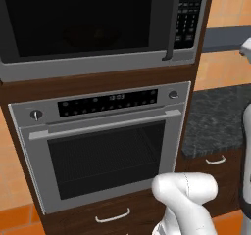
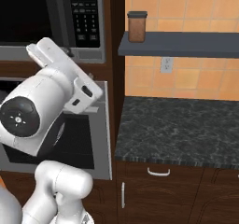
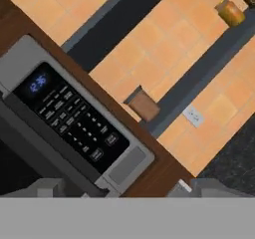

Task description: Pick the cucumber from the sink and place it in the bowl. Then pick the bowl and place it in the microwave. Then close the microwave door and press the start button.

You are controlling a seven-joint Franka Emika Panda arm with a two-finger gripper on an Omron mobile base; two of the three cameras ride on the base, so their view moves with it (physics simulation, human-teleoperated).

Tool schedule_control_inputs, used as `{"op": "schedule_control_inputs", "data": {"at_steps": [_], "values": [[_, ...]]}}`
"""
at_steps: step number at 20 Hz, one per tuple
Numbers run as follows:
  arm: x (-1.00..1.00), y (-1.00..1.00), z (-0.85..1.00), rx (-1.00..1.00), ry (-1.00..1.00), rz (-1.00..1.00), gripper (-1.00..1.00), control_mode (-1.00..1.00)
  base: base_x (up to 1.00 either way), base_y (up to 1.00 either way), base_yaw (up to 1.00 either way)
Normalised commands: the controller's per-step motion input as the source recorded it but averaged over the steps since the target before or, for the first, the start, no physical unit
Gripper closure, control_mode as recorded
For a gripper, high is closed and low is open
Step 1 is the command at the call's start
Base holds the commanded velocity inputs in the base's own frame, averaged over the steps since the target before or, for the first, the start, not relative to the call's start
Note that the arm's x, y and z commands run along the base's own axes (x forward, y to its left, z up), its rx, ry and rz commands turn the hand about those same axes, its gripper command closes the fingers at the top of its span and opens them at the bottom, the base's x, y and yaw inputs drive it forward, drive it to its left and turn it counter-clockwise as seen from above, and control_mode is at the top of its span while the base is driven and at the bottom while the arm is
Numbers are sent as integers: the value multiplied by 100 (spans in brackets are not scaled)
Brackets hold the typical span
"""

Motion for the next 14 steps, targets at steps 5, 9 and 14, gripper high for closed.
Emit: {"op": "schedule_control_inputs", "data": {"at_steps": [5,9,14], "values": [[62,53,-10,82,0,13,-100,-100,0,0,0],[58,80,-24,62,8,18,-100,-100,0,0,0],[37,22,-17,58,25,38,-100,-100,0,0,0]]}}
